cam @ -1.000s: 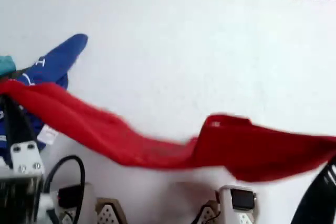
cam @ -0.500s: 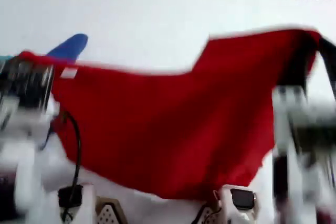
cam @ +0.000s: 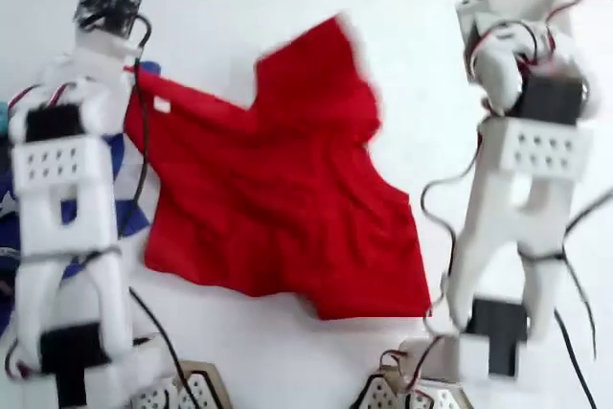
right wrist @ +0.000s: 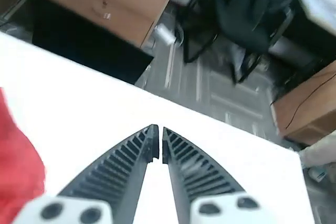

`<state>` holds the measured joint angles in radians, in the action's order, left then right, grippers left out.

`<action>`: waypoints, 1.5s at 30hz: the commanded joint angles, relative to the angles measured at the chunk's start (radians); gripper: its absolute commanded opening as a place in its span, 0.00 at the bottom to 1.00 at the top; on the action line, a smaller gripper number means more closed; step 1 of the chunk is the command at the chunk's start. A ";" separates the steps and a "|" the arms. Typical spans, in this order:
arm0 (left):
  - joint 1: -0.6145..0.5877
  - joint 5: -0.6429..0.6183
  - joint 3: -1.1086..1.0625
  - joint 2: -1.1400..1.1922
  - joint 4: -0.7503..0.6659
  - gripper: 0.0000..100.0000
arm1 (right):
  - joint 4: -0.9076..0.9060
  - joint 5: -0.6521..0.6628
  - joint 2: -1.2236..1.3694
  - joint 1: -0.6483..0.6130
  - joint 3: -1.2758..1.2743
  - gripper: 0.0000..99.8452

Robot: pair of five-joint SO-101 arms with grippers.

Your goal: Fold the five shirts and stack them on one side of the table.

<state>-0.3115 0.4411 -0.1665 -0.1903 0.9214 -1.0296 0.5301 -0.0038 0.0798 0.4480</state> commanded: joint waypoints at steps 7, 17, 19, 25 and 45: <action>0.060 0.006 0.240 0.233 0.092 0.02 | -0.271 -0.002 0.193 -0.035 0.181 0.02; 0.058 0.006 0.231 0.288 0.166 0.02 | -0.309 -0.123 0.684 -0.245 0.341 0.21; 0.061 0.006 0.231 0.299 0.206 0.02 | -0.308 -0.126 0.791 -0.272 0.453 0.26; 0.061 0.006 0.231 0.331 0.322 0.02 | -0.308 -0.127 1.089 -0.349 0.720 0.25; 0.061 0.066 -0.257 0.009 0.528 0.02 | -0.690 -0.126 1.167 -0.240 0.954 0.02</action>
<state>-0.2470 0.4780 -0.2908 -0.0199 1.4906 -1.7047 0.4089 1.2574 -0.2240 1.3963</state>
